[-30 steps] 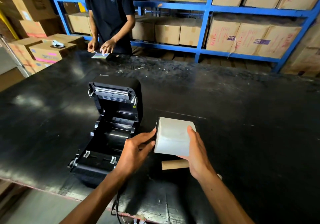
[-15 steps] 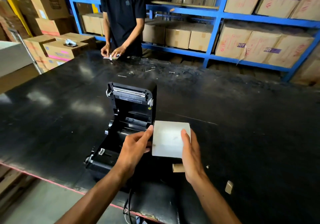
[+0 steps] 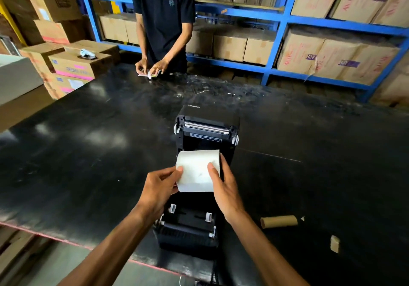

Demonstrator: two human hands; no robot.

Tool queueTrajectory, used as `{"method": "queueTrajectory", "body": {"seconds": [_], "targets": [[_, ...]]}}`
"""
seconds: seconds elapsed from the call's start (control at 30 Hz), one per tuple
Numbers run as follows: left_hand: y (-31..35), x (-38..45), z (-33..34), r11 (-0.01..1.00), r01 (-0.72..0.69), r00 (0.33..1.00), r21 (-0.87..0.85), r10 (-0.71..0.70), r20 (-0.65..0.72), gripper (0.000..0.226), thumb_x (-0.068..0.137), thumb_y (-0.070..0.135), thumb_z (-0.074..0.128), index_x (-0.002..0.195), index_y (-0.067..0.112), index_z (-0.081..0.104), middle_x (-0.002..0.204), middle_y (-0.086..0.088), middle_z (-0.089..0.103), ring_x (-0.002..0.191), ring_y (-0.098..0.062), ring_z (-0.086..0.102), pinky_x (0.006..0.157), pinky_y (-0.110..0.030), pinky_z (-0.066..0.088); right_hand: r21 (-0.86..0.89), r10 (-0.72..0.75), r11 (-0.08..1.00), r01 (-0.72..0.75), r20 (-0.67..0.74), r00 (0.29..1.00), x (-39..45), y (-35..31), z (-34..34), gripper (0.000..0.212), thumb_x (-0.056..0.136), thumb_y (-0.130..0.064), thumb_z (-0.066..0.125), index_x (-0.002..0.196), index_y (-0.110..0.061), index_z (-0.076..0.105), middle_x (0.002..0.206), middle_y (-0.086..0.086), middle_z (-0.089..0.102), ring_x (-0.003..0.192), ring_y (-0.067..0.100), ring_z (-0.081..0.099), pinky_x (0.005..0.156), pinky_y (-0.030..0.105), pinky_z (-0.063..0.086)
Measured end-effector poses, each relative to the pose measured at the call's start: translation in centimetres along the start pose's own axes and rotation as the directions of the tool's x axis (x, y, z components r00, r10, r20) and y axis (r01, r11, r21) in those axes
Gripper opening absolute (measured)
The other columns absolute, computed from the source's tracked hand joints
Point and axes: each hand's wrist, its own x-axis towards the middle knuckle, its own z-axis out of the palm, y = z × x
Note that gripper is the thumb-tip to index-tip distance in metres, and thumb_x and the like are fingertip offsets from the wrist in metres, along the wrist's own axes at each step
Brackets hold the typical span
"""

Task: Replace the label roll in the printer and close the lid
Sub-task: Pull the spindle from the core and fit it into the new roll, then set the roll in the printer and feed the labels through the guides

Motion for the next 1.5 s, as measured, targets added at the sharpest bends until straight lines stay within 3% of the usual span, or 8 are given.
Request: {"method": "queueTrajectory", "body": {"seconds": [0.17,0.37,0.73,0.9,1.0,1.13,1.3,1.5], "targets": [[-0.9,1.7,-1.6,0.999,0.011,1.0,0.034,-0.012,0.026,0.015,0.09,0.013,0.061,0.09,0.007,0.076,0.088,-0.01,0.079,0.081,-0.022,0.074,0.075,-0.032,0.06,-0.308,0.106,0.944,-0.115,-0.044,0.993,-0.1,0.8,1.0,0.056,0.09,-0.057,0.039,0.142,-0.047,0.021,0.16,0.01,-0.008,0.147,0.026,-0.001,0.119,0.052,0.007],[-2.8,2.8,-2.0,0.978,0.052,0.997,0.204,-0.062,0.043,0.016,0.087,0.019,0.066,0.095,0.011,0.077,0.091,-0.006,0.079,0.088,-0.02,0.073,0.092,-0.043,0.055,-0.344,0.146,0.926,-0.157,-0.057,0.988,-0.2,2.6,0.7,0.055,0.092,-0.054,0.04,0.143,-0.048,0.02,0.161,0.006,-0.004,0.147,0.019,-0.006,0.118,0.052,0.003],[-3.0,2.5,-1.8,0.891,-0.102,0.994,0.441,0.106,0.014,0.017,0.09,0.011,0.061,0.096,0.011,0.076,0.068,0.01,0.069,0.049,0.012,0.057,0.053,-0.003,0.044,-0.355,0.154,0.921,-0.158,-0.042,0.987,-0.5,3.9,1.4,0.059,0.093,-0.05,0.04,0.145,-0.043,0.015,0.16,-0.003,-0.004,0.146,0.015,-0.009,0.119,0.051,0.001],[-2.4,2.4,-1.6,0.862,-0.109,0.992,0.496,0.123,0.004,0.027,0.089,0.015,0.062,0.113,0.005,0.07,0.106,-0.017,0.074,0.102,-0.022,0.067,0.09,-0.036,0.053,-0.362,0.193,0.911,-0.199,-0.055,0.98,-0.5,4.6,1.2,0.057,0.092,-0.052,0.04,0.145,-0.041,0.021,0.16,-0.005,-0.007,0.146,0.015,-0.01,0.118,0.052,0.002],[-2.6,2.5,-1.9,0.837,-0.118,0.991,0.535,0.132,0.012,0.02,0.088,0.012,0.064,0.103,0.009,0.075,0.088,-0.017,0.076,0.08,-0.013,0.07,0.075,-0.039,0.057,-0.375,0.198,0.905,-0.2,-0.044,0.979,-0.6,4.7,1.2,0.058,0.092,-0.051,0.04,0.146,-0.04,0.019,0.16,-0.003,-0.008,0.146,0.016,-0.012,0.118,0.052,0.0],[-3.2,2.5,-2.6,0.812,-0.158,0.986,0.562,0.156,0.053,0.014,0.086,0.009,0.064,0.086,0.011,0.078,0.039,0.017,0.051,0.04,0.006,0.043,0.047,-0.004,0.035,-0.428,0.136,0.89,-0.157,-0.081,0.987,-0.9,5.0,1.3,0.059,0.092,-0.046,0.047,0.145,-0.035,0.024,0.161,0.001,0.003,0.147,0.019,-0.005,0.116,0.047,-0.001],[-3.4,2.5,-3.5,0.774,-0.21,0.975,0.597,0.208,0.074,0.015,0.083,0.012,0.07,0.093,0.004,0.076,0.069,0.004,0.067,0.053,0.005,0.054,0.05,-0.003,0.041,-0.439,-0.029,0.886,-0.147,-0.37,0.928,-1.5,5.2,1.9,0.031,0.077,-0.039,0.071,0.094,-0.013,0.069,0.139,0.004,0.048,0.132,0.018,0.034,0.101,0.028,0.016],[-4.5,2.3,-4.6,0.73,-0.207,0.977,0.651,0.181,0.108,0.018,0.081,0.015,0.072,0.093,0.004,0.077,0.086,-0.01,0.077,0.064,0.003,0.061,0.06,-0.01,0.045,-0.42,-0.014,0.886,-0.194,-0.443,0.896,-2.7,5.8,2.1,0.032,0.075,-0.033,0.073,0.055,-0.021,0.053,0.126,0.004,0.057,0.125,0.02,0.042,0.103,0.037,0.022]]}}
